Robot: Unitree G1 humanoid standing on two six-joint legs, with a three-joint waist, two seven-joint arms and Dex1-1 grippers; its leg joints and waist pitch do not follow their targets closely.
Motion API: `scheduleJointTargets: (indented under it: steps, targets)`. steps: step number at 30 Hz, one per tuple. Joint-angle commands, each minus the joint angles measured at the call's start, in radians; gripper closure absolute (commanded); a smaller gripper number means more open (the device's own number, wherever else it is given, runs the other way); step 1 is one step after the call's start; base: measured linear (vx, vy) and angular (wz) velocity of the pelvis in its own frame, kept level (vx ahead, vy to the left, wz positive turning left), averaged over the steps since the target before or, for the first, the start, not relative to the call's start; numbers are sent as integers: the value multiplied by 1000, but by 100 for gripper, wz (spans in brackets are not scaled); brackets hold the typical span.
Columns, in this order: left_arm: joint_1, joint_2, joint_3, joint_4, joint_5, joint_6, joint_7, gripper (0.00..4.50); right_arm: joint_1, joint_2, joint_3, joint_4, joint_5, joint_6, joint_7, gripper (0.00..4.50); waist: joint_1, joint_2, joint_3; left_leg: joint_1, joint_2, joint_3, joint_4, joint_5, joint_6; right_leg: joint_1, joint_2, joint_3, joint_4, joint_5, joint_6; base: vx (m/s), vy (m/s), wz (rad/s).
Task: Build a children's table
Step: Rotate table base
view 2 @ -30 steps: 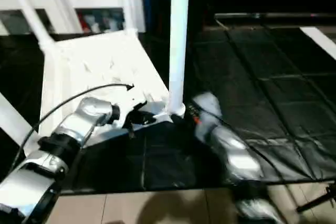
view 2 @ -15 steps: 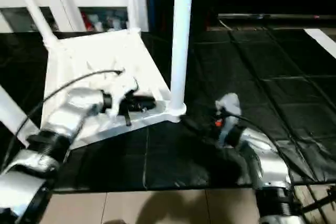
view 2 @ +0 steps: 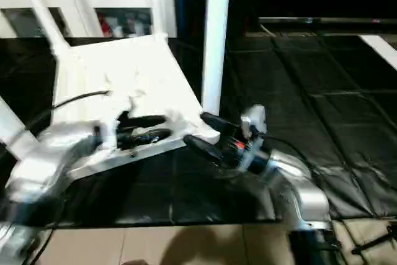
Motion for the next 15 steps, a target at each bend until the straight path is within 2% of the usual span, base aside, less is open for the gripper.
scheduleJointTargets:
  steps: [1, 2, 3, 4, 6, 7, 8, 9, 10, 11, 12, 13, 14, 15]
  targets:
    - [38, 31, 17, -70, -18, 54, 15, 198, -21, 6, -5, -7, 23, 43, -20, 0, -5, -4, -58, 10, 76, -29, -76, -122, 57, 57, -107, 87, -82, -353, -61, 0, 0, 0]
    - [61, 42, 23, -89, -18, 67, 20, 188, -26, 9, 0, -7, 25, 53, -24, 0, -6, -4, -56, 9, 76, -30, -78, -129, 56, 58, -104, 86, -85, -366, -49, 0, 0, 0]
    - [97, 64, 36, -114, -15, 88, 25, 176, -32, 14, 10, -9, 28, 63, -26, 0, -6, -14, -53, 9, 75, -29, -81, -140, 58, 57, -103, 84, -91, -385, -42, 0, 0, 0]
    - [114, 76, 42, -123, -12, 93, 26, 167, -38, 22, 13, -1, 18, 49, -35, 0, -6, -10, -52, 12, 72, -30, -81, -154, 52, 57, -104, 84, -93, -414, -31, 0, 0, 0]
    - [126, 87, 47, -130, -10, 101, 25, 155, -42, 27, 19, 6, 10, 35, -32, 0, -6, -8, -51, 17, 69, -30, -82, -165, 44, 54, -102, 82, -102, -448, -6, 0, 0, 0]
    - [146, 105, 50, -152, -18, 124, 28, 155, -43, 29, 34, 12, -13, -10, -15, 0, -5, -7, -51, 20, 70, -30, -83, -166, 44, 52, -100, 82, -103, -446, -4, 0, 0, 0]
    - [155, 115, 52, -161, -24, 134, 24, 141, -45, 30, 40, 18, -24, -24, -18, 0, -5, -7, -52, 20, 74, -32, -84, -171, 37, 52, -102, 83, -98, -433, -8, 0, 0, 0]
    - [206, 168, 64, -203, -51, 185, 1, 141, -68, 48, 54, 63, -81, -92, -56, 0, -5, -8, -53, 18, 77, -35, -86, -171, 30, 53, -106, 84, -91, -418, -18, 0, 0, 0]
    - [226, 190, 68, -217, -59, 202, -11, 119, -81, 58, 53, 86, -102, -116, -82, 0, -8, -7, -52, 13, 76, -37, -88, -173, 24, 55, -106, 85, -85, -408, -29, 0, 0, 0]
    - [245, 214, 71, -227, -67, 218, -22, 119, -96, 70, 46, 108, -112, -130, -111, 0, -15, -9, -50, 7, 74, -37, -92, -174, 25, 59, -105, 85, -87, -410, -31, 0, 0, 0]
    - [245, 214, 71, -227, -67, 218, -22, 108, -96, 70, 46, 108, -112, -130, -111, 0, -23, -6, -49, 20, 74, -36, -91, -193, 20, 50, -103, 86, -91, -418, -36, 0, 0, 0]
    - [268, 248, 73, -235, -70, 235, -38, 98, -119, 85, 31, 138, -118, -140, -151, 0, -30, -1, -48, 21, 73, -35, -90, -193, 20, 51, -101, 89, -90, -406, -46, 0, 0, 0]
    - [301, 294, 82, -243, -72, 248, -60, 85, -146, 103, 7, 174, -111, -144, -185, 0, -31, -2, -49, 19, 72, -36, -91, -192, 22, 53, -102, 89, -88, -399, -52, 0, 0, 0]
    - [301, 294, 82, -243, -72, 248, -60, 85, -146, 103, 7, 174, -111, -144, -185, 0, -34, -2, -49, 17, 73, -38, -92, -195, 23, 55, -102, 89, -84, -392, -56, 0, 0, 0]
